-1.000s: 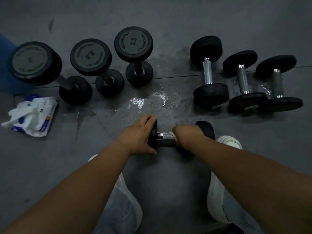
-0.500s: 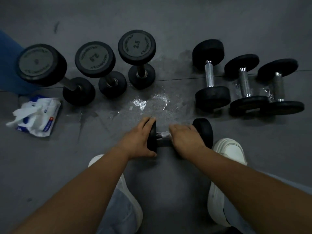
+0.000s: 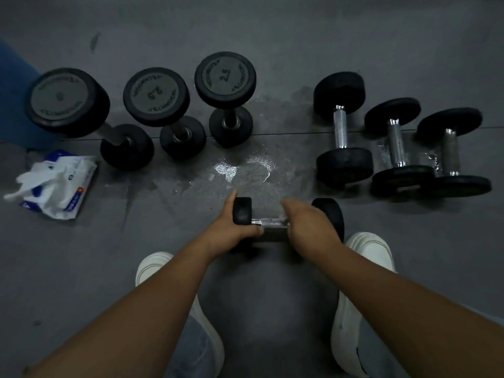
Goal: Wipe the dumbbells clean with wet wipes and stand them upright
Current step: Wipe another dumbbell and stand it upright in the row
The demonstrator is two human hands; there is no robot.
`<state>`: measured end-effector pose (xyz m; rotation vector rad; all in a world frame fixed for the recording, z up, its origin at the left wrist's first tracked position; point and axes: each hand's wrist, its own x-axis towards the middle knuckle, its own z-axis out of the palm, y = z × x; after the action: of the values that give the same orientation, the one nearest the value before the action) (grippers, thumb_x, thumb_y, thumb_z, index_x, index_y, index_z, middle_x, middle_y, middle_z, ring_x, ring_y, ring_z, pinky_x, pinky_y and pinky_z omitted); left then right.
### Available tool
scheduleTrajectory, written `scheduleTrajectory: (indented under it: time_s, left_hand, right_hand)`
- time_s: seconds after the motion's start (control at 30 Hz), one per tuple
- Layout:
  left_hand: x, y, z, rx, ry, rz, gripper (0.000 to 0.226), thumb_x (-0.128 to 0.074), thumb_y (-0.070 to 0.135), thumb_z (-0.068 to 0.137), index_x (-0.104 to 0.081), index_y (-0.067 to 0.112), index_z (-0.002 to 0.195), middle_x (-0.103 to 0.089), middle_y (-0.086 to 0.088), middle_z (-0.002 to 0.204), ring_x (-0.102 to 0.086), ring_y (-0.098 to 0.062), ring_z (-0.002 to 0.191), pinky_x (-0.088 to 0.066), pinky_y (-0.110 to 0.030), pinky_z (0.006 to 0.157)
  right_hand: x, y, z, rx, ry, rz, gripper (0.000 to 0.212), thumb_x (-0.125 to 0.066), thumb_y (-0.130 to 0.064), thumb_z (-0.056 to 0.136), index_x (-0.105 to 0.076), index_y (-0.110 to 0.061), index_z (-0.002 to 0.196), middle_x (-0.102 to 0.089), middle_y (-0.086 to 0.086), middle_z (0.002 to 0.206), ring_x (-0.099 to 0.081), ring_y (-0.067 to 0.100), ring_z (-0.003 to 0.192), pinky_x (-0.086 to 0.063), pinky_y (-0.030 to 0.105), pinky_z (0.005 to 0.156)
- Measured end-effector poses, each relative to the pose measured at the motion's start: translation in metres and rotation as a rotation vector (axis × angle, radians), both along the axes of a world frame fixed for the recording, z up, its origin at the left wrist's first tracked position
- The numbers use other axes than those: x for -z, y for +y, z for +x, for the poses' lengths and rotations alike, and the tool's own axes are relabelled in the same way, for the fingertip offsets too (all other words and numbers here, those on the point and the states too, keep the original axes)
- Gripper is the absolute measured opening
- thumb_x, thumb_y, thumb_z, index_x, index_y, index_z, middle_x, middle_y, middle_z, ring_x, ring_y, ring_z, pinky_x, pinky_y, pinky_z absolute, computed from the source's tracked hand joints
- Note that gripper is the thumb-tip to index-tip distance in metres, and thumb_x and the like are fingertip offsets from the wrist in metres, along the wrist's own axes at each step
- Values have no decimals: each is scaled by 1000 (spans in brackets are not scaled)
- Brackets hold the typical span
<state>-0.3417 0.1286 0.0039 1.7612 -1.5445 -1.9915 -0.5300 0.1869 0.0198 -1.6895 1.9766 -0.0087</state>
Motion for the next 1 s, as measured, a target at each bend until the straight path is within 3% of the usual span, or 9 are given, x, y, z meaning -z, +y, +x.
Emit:
scheduleTrajectory:
  time_s: [0.07,0.17,0.3,0.4,0.47,0.57,0.67,0.77,1.0]
  left_hand:
    - [0,0,-5,-90,14,40,106,-82,19,76,-14,42,154,-48,4,134,-57,-16,114,-50,-31,97]
    - [-4,4,-13,-197,7,34,96,-75,11,78,-22,39,153,-55,-1,127,-60,-16,102,-53,-28,80]
    - [-16,8,-21,-284,-1,-24,91,-72,3,78,-29,34,152,-56,-3,123,-60,-20,101,-54,-36,88]
    - [-40,-4,-30,-255,-4,-94,94,-71,1,75,-30,36,152,-59,-5,119,-60,-19,90,-53,-27,70]
    - [-60,-15,-39,-175,-62,-218,96,-73,4,74,-29,37,152,-55,-6,131,-59,-21,101,-54,-29,80]
    - [-90,-25,-54,69,-279,-469,98,-72,17,73,-20,42,153,-29,-3,156,-39,-31,136,-41,-49,108]
    - [-120,-17,-68,323,-540,-620,100,-70,22,80,-4,50,151,-2,0,165,-11,-38,148,-31,-67,106]
    - [-134,1,-74,498,-704,-775,103,-69,24,86,9,48,150,14,-2,164,2,-39,149,-27,-70,103]
    - [-120,41,-70,705,-739,-910,105,-66,32,90,21,48,146,28,-9,160,15,-40,148,-25,-71,105]
  right_hand:
    - [-3,-5,3,-5,36,56,30,-47,-13,88,-53,-18,116,-59,8,117,-57,31,106,-46,37,87]
    - [-6,-14,7,-16,6,156,28,-49,-12,85,-58,-20,110,-62,9,113,-60,30,104,-48,35,85]
    - [-28,-32,-18,95,48,-29,34,-52,-10,84,-58,-16,117,-54,10,115,-54,30,105,-47,35,82]
    - [-49,-33,-27,78,136,-190,30,-58,-17,84,-54,-14,114,-46,8,112,-46,26,101,-45,34,74]
    - [-63,-34,-32,96,157,-279,33,-58,-11,80,-54,-13,113,-44,9,110,-45,28,99,-48,36,73]
    - [-80,-36,-40,97,168,-397,47,-58,-5,72,-53,-10,119,-47,11,108,-48,33,95,-50,41,73]
    - [-93,-28,-41,105,205,-436,57,-59,-10,72,-50,-13,128,-49,10,111,-49,32,96,-49,42,74]
    - [-94,-11,-37,99,234,-444,60,-60,-10,76,-45,-18,133,-49,8,115,-50,29,96,-48,40,72]
    - [-87,35,-29,156,250,-321,77,-66,-7,67,-41,-18,139,-50,11,120,-51,30,100,-50,41,76]
